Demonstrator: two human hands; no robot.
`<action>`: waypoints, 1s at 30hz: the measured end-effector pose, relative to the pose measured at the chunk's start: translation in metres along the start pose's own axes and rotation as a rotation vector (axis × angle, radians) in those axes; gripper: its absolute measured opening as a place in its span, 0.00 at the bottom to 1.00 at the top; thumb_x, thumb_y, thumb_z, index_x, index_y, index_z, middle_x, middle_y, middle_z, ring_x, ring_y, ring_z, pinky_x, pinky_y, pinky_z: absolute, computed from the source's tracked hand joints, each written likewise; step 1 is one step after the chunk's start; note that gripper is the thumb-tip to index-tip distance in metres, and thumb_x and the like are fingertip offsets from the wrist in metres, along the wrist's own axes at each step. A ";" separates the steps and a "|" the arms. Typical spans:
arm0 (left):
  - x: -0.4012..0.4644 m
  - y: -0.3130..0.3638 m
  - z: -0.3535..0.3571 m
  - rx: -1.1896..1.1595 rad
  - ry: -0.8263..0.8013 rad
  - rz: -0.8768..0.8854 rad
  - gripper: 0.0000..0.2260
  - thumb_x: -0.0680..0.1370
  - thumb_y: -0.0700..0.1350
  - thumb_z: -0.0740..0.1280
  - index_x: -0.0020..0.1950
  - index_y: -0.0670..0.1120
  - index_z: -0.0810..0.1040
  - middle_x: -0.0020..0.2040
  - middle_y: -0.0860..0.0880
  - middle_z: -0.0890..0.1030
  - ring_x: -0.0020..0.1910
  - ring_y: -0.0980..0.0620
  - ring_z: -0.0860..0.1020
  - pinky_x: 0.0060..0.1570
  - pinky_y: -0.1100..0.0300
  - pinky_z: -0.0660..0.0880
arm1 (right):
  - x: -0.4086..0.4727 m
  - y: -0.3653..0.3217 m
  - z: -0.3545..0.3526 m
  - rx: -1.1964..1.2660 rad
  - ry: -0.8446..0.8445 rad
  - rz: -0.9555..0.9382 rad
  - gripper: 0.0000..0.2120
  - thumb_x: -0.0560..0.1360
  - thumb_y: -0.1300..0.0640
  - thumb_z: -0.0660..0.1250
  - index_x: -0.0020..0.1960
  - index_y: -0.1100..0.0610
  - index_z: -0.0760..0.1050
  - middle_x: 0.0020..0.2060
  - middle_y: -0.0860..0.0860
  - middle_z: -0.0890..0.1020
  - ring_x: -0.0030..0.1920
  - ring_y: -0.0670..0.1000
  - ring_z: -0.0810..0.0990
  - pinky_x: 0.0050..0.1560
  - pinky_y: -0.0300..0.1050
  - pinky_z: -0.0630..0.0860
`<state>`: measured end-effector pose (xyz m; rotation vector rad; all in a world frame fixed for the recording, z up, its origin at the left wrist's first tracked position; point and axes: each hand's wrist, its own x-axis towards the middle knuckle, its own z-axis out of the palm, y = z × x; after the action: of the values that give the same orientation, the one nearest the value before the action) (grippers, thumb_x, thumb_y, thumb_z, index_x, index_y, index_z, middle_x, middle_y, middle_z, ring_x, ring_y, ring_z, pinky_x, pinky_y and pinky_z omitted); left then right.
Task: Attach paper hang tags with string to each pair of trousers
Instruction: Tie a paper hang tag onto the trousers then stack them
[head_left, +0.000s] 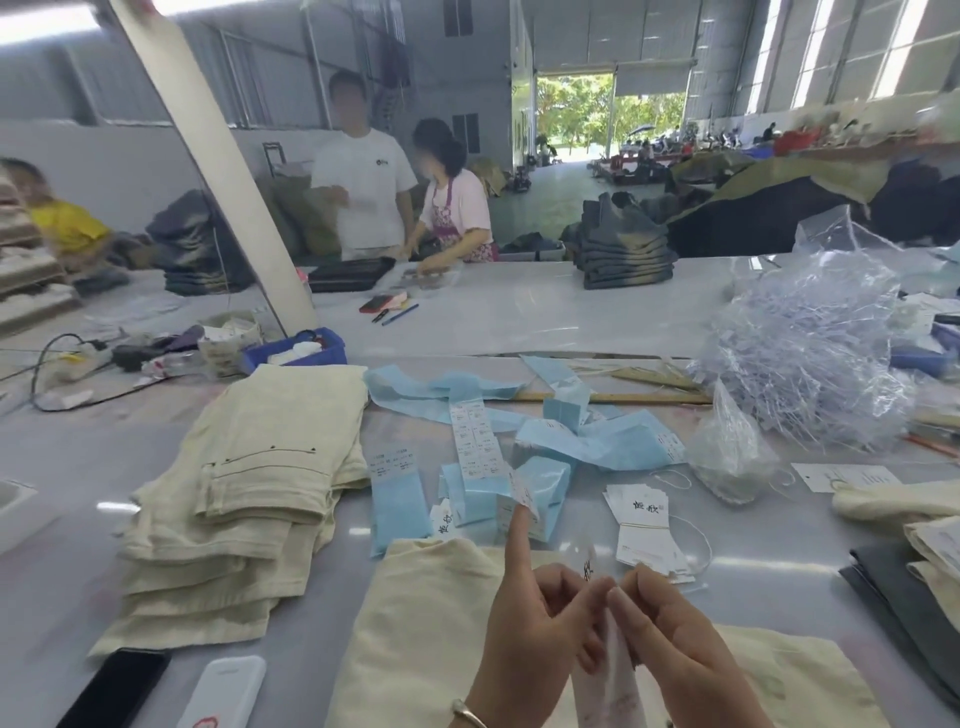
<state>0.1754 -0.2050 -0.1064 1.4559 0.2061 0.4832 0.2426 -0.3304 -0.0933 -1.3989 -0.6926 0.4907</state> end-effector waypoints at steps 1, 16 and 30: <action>0.001 0.001 -0.001 0.025 0.007 -0.003 0.42 0.73 0.42 0.75 0.72 0.64 0.49 0.33 0.45 0.77 0.26 0.48 0.75 0.28 0.57 0.75 | 0.001 0.000 0.001 -0.005 -0.017 -0.002 0.16 0.71 0.53 0.64 0.39 0.67 0.67 0.26 0.50 0.72 0.29 0.49 0.70 0.31 0.39 0.69; 0.012 0.007 -0.009 -0.044 0.099 0.033 0.42 0.72 0.41 0.71 0.78 0.55 0.49 0.33 0.44 0.75 0.27 0.49 0.73 0.26 0.58 0.72 | 0.023 -0.001 0.012 -0.043 -0.037 -0.060 0.18 0.73 0.53 0.65 0.40 0.69 0.68 0.31 0.61 0.81 0.34 0.60 0.78 0.38 0.53 0.72; 0.010 0.010 -0.009 0.056 0.120 -0.008 0.35 0.78 0.42 0.67 0.77 0.56 0.50 0.29 0.46 0.76 0.25 0.51 0.73 0.24 0.60 0.70 | 0.028 0.007 0.009 0.087 -0.060 -0.055 0.12 0.75 0.59 0.62 0.38 0.66 0.66 0.25 0.53 0.75 0.28 0.49 0.73 0.31 0.38 0.69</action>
<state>0.1789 -0.1923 -0.0960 1.4809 0.3231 0.5630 0.2566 -0.3042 -0.0956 -1.2850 -0.7480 0.5153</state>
